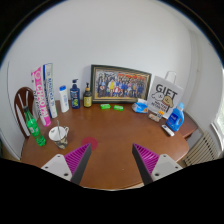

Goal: Pour water

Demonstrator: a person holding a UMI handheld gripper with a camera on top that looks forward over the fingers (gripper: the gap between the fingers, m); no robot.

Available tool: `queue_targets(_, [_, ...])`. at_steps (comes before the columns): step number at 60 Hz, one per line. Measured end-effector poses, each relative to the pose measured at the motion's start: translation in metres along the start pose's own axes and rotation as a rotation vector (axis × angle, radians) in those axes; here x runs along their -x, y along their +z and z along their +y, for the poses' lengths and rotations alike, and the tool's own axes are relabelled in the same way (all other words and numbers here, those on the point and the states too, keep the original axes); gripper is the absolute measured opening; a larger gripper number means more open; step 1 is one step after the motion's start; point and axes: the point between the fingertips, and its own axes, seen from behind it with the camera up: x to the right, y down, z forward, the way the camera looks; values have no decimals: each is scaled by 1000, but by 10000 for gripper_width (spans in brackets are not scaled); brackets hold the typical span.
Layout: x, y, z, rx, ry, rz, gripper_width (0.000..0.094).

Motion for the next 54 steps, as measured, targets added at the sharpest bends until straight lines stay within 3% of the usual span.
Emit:
queue_targets(15, [73, 0, 22, 7, -31, -88, 857])
queue_targets(27, [187, -7, 29, -29, -67, -265, 858])
queue_targets(37, [292, 11, 22, -108, -53, -398, 860])
queue_targets(48, [376, 52, 8, -182, -9, -455, 857])
queue_targets(54, [399, 82, 0, -205, 9, -431, 852])
